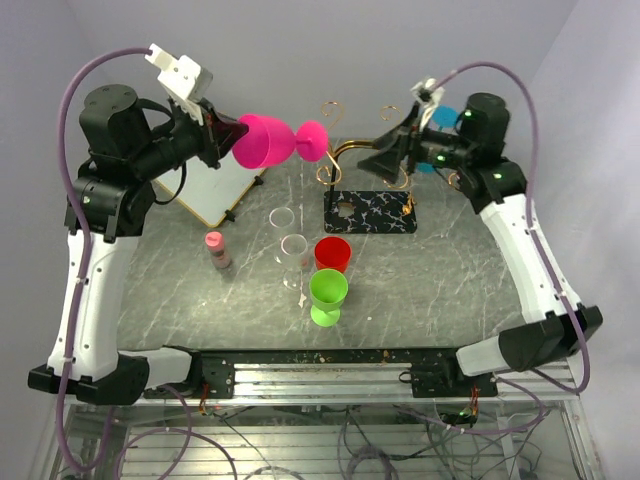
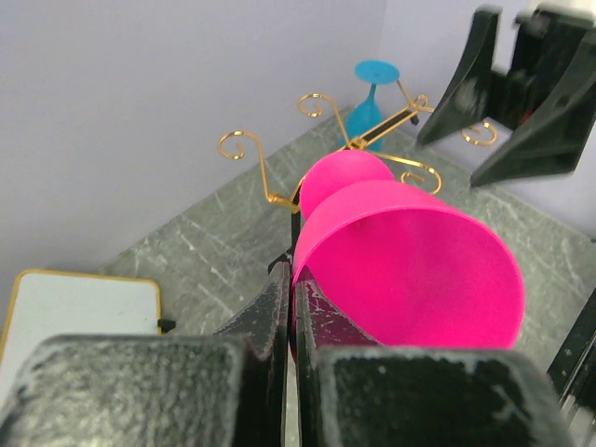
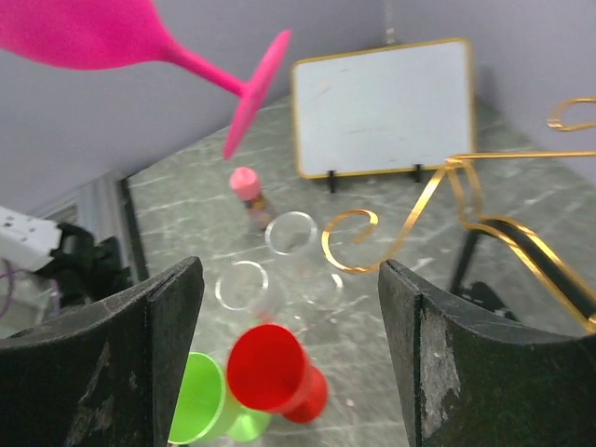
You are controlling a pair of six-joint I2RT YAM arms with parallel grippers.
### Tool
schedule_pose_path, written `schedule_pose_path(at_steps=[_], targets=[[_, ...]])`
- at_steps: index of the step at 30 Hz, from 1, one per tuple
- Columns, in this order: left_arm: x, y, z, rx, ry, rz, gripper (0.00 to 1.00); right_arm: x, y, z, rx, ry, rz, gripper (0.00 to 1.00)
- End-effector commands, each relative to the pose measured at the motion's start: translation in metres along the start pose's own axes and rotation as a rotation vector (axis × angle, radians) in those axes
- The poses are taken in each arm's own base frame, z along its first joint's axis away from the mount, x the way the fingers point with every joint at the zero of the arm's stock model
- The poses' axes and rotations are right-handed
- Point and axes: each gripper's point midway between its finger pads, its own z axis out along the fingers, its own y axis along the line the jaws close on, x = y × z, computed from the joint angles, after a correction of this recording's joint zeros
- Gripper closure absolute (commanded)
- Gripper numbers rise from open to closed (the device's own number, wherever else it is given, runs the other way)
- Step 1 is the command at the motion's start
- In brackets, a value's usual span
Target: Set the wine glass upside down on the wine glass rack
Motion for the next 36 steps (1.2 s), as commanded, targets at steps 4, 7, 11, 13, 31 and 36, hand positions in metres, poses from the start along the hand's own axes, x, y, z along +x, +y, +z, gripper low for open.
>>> schedule_pose_path(at_steps=[4, 7, 11, 13, 31, 36], targets=[[-0.028, -0.005, 0.012, 0.058, -0.121, -0.068, 0.93, -0.004, 0.031, 0.050, -0.087, -0.006, 0.045, 0.25], [-0.024, -0.005, 0.017, 0.070, -0.117, -0.079, 0.93, -0.005, 0.030, 0.062, -0.099, -0.027, 0.087, 0.28], [-0.019, -0.003, 0.022, 0.076, -0.109, -0.086, 0.93, -0.009, 0.032, 0.074, -0.130, -0.042, 0.122, 0.33], [-0.016, -0.002, 0.023, 0.076, -0.104, -0.085, 0.93, -0.012, 0.031, 0.077, -0.132, -0.048, 0.126, 0.36], [-0.002, -0.007, 0.032, 0.098, -0.080, -0.064, 0.93, -0.014, 0.010, 0.090, -0.031, -0.056, 0.170, 1.00], [0.000, -0.012, 0.030, 0.122, -0.080, -0.071, 0.75, -0.019, -0.004, 0.086, 0.045, -0.060, 0.143, 1.00]])
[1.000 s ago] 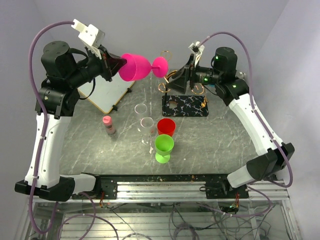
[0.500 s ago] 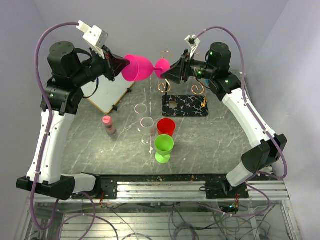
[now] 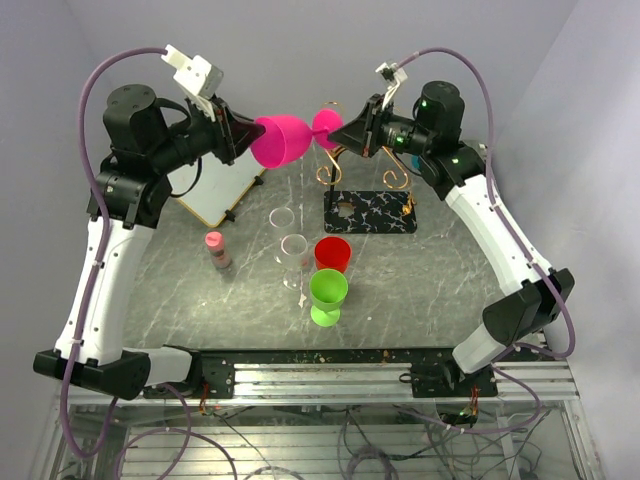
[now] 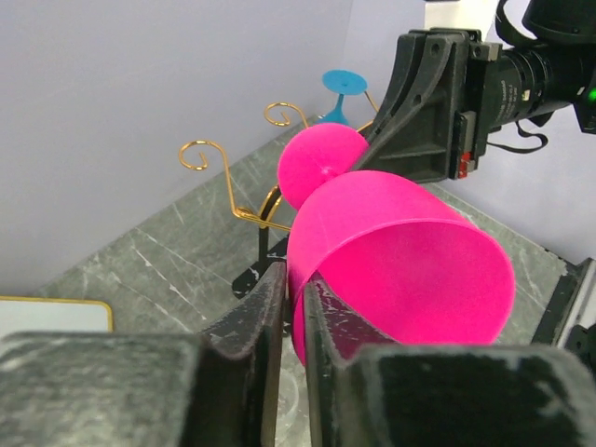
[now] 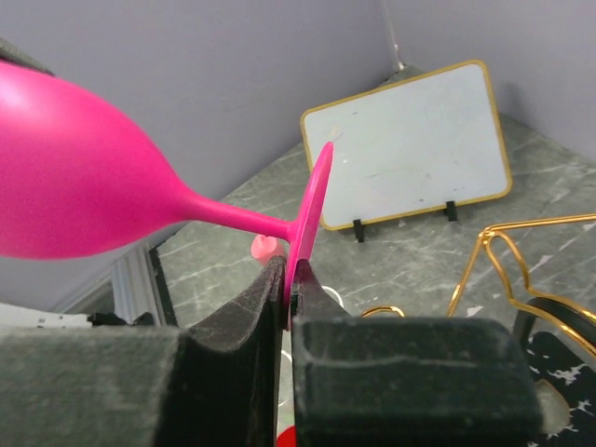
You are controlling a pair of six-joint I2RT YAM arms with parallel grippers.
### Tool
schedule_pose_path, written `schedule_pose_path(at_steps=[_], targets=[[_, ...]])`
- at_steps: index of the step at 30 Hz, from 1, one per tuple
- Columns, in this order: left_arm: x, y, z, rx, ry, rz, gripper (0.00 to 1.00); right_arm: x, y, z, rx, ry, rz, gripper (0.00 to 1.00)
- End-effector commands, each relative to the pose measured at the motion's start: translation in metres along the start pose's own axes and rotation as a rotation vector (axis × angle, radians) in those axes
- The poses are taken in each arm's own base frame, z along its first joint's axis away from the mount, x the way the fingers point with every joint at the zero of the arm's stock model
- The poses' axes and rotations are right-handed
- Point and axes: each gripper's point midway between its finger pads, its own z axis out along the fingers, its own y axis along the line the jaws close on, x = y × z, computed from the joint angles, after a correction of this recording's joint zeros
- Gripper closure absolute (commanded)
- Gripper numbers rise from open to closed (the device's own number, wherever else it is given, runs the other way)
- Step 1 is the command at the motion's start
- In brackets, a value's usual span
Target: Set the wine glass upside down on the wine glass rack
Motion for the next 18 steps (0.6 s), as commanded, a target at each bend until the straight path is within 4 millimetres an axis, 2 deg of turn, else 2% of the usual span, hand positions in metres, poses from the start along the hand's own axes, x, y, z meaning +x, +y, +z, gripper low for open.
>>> schedule_pose_path(at_steps=[1, 7, 12, 18], targets=[[-0.010, -0.011, -0.003, 0.046, -0.040, 0.022, 0.72, -0.014, -0.011, -0.003, 0.065, -0.026, -0.058, 1.00], [-0.005, -0.009, -0.009, 0.011, -0.030, 0.022, 0.45, -0.023, -0.031, -0.025, 0.141, -0.043, -0.097, 1.00], [-0.001, -0.011, -0.018, 0.001, -0.016, 0.053, 0.23, -0.041, -0.051, -0.067, 0.217, -0.070, -0.173, 1.00], [0.010, -0.007, -0.028, -0.037, 0.022, 0.101, 0.14, -0.056, -0.066, -0.122, 0.352, -0.038, -0.379, 1.00]])
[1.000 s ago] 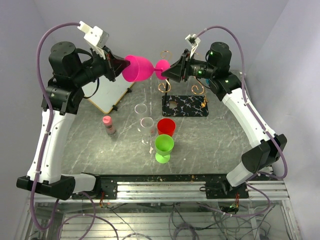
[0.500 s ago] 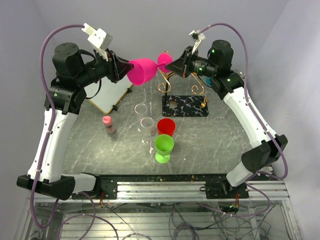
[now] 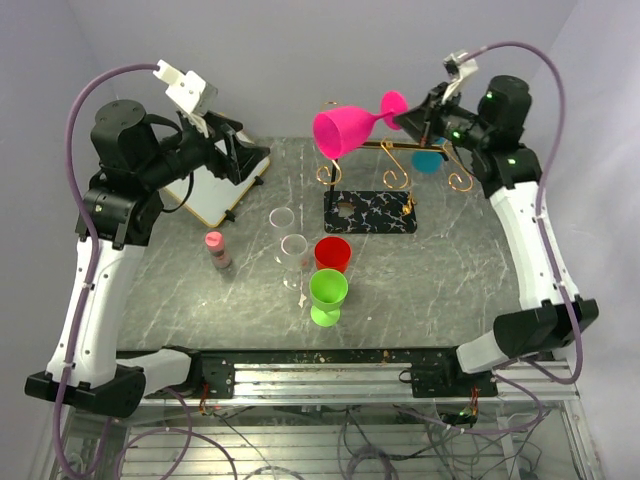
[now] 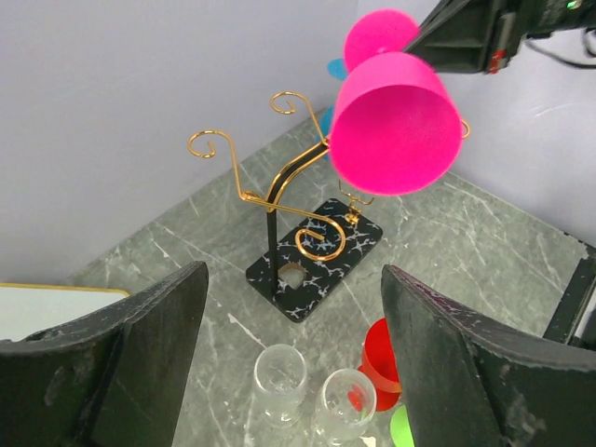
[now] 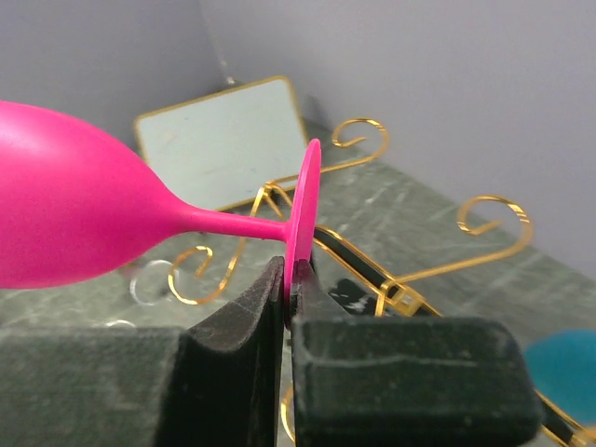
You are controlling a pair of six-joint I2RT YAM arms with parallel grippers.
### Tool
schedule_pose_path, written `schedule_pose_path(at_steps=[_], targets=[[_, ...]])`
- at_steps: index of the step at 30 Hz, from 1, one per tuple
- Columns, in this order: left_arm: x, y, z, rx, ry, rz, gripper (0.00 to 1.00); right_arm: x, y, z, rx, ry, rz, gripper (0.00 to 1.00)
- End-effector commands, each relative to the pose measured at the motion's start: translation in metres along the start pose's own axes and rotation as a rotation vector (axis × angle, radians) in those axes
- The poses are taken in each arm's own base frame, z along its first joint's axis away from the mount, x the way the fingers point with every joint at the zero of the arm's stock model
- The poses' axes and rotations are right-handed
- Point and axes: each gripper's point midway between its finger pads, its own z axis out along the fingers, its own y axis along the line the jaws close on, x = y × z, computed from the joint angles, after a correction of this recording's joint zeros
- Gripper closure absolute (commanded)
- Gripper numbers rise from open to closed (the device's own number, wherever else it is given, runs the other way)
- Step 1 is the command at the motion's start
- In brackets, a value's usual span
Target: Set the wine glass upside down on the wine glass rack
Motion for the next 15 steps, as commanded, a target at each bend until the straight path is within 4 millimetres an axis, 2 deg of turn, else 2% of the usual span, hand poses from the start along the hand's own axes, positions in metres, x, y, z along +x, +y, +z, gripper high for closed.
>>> schedule_pose_path(at_steps=[1, 8, 11, 15], targets=[[0.006, 0.003, -0.010, -0.039, 0.022, 0.058, 0.12, -0.023, -0.003, -0.043, 0.074, -0.007, -0.235, 1.00], [0.017, 0.015, -0.022, -0.130, 0.060, 0.101, 0.06, -0.034, -0.024, -0.100, 0.309, 0.114, -0.552, 1.00], [0.019, 0.021, -0.028, -0.166, 0.077, 0.137, 0.06, -0.025, -0.032, -0.128, 0.380, 0.228, -0.697, 1.00], [0.020, 0.023, -0.032, -0.184, 0.087, 0.166, 0.06, -0.003, -0.035, -0.149, 0.380, 0.367, -0.799, 1.00]])
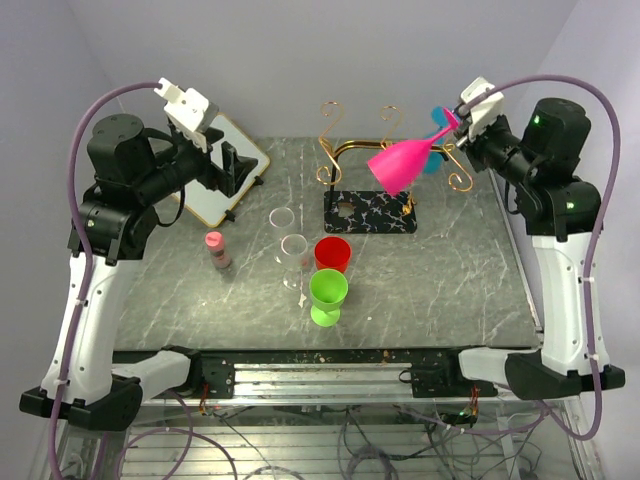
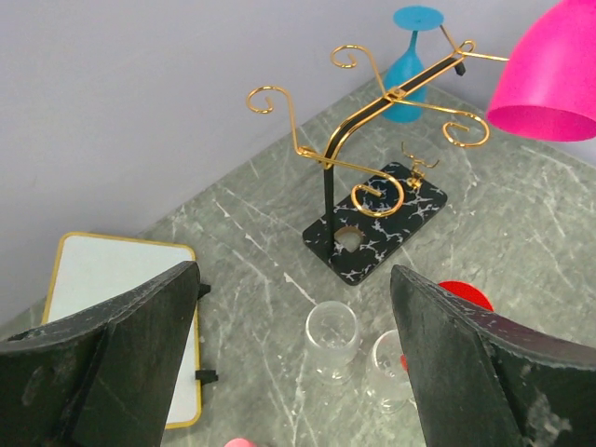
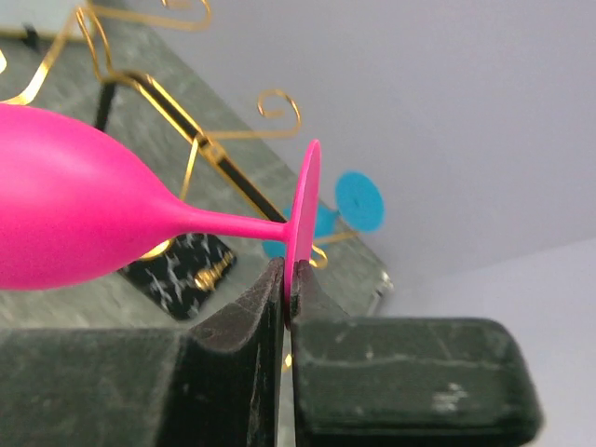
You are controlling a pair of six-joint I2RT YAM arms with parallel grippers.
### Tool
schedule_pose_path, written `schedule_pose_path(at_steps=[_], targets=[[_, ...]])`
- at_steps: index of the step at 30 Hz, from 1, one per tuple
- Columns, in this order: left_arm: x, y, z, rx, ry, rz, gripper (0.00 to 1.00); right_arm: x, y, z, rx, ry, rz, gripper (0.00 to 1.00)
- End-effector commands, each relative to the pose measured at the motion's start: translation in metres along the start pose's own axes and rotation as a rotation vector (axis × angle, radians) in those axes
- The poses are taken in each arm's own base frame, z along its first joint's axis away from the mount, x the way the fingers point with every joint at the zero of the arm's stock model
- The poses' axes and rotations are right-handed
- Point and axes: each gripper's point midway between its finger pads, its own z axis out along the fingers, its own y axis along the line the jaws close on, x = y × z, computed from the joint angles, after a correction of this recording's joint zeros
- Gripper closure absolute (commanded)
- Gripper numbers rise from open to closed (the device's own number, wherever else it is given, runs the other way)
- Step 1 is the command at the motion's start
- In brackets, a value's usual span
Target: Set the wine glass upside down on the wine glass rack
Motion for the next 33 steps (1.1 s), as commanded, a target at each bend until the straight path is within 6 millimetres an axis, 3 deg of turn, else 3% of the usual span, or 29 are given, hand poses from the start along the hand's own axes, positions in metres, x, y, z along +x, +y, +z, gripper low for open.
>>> schedule_pose_path(at_steps=[1, 8, 16, 22, 33], targets=[[0.002, 0.008, -0.009, -0.051, 0.015, 0.062, 0.06, 0.043, -0.002, -0.026, -0.001, 0.208, -0.224, 1.00], [0.002, 0.008, -0.011, -0.051, 0.013, 0.079, 0.06, 0.089, -0.005, -0.033, 0.021, 0.395, -0.325, 1.00], [0.006, 0.012, -0.011, -0.061, 0.020, 0.085, 0.06, 0.134, -0.008, -0.019, 0.076, 0.579, -0.422, 1.00], [0.006, 0.013, -0.009, -0.060, 0.019, 0.082, 0.07, 0.146, -0.009, -0.003, 0.114, 0.624, -0.469, 1.00], [0.009, 0.013, -0.007, -0.053, 0.029, 0.087, 0.07, 0.137, 0.001, 0.018, 0.118, 0.590, -0.490, 1.00]])
